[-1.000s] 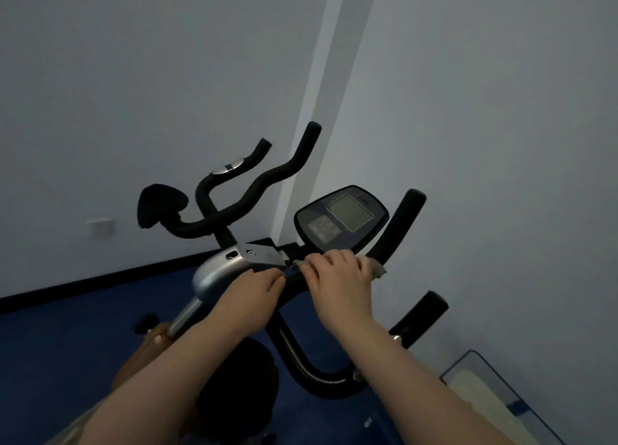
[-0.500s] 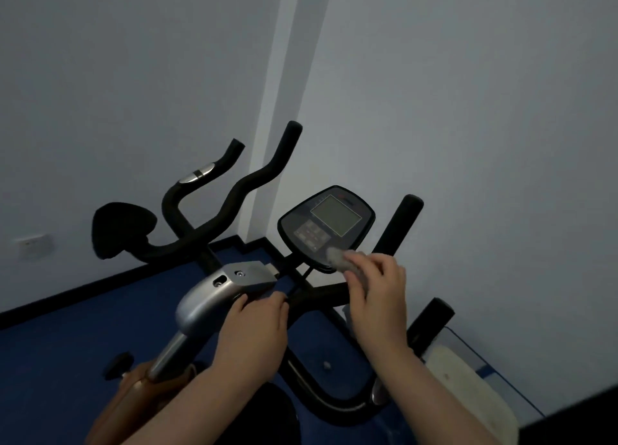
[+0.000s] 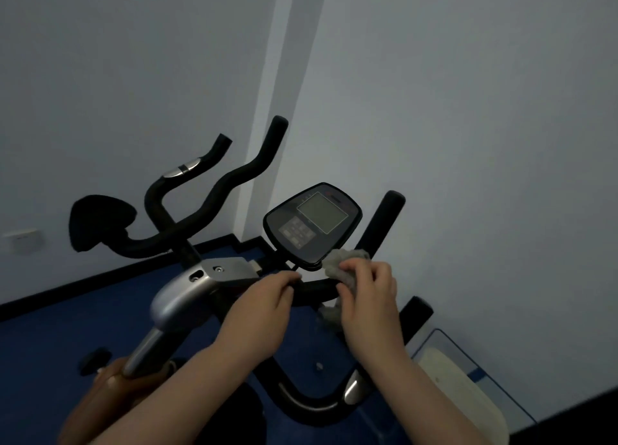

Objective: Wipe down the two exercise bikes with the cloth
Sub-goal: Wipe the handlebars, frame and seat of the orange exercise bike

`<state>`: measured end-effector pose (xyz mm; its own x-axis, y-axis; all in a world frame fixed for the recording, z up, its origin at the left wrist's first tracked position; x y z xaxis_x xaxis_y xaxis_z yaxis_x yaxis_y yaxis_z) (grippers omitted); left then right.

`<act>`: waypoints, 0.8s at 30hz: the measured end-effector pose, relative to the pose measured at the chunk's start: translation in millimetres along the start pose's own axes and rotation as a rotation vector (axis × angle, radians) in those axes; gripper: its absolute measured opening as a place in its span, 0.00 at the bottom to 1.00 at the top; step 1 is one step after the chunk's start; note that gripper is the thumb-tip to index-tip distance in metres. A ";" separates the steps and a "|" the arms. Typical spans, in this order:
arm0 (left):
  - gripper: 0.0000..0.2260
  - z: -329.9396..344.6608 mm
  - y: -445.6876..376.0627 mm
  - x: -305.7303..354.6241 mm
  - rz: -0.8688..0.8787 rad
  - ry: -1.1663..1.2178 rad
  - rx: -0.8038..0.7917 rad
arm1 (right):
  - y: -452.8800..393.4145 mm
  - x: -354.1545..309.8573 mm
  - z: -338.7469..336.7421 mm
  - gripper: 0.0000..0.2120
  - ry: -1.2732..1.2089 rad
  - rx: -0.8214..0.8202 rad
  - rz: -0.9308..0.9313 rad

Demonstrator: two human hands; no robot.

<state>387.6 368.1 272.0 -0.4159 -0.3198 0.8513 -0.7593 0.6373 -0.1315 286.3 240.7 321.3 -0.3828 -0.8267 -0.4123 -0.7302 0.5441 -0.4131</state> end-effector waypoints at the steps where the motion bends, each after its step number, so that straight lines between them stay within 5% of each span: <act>1: 0.14 7.9 -6.9 6.2 -0.007 0.025 -0.026 | -5.2 1.3 -4.1 0.10 -0.043 -0.039 -0.033; 6: 0.13 27.6 -24.8 19.9 -0.049 -0.258 0.041 | -41.6 0.7 -54.3 0.06 0.022 0.168 -0.186; 9: 0.16 25.9 -15.7 26.2 0.041 -0.371 0.183 | -37.5 -3.4 -19.5 0.10 0.267 -0.060 -0.235; 13: 0.16 26.0 -15.0 26.7 0.098 -0.404 0.182 | -50.6 0.5 -27.3 0.07 0.182 -0.194 -0.240; 18: 0.17 27.9 -15.2 25.9 0.108 -0.412 0.194 | -64.2 -9.9 -95.4 0.06 0.106 0.293 -0.321; 24: 0.17 28.0 -15.1 27.0 0.143 -0.413 0.192 | -59.7 7.2 -41.0 0.06 0.145 -0.119 -0.254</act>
<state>373.8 330.3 282.8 -0.6574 -0.5153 0.5498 -0.7427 0.5663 -0.3574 304.0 196.4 376.3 -0.2496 -0.9506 -0.1845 -0.8709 0.3037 -0.3865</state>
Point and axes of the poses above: each hand's wrist, its own y-axis away from the middle knuckle, its own z-axis out of the palm, x = y × z, the point moved 8 cm from there along -y, towards the middle knuckle, and after that the axes turned 1 degree about y, right-handed, at the moved point
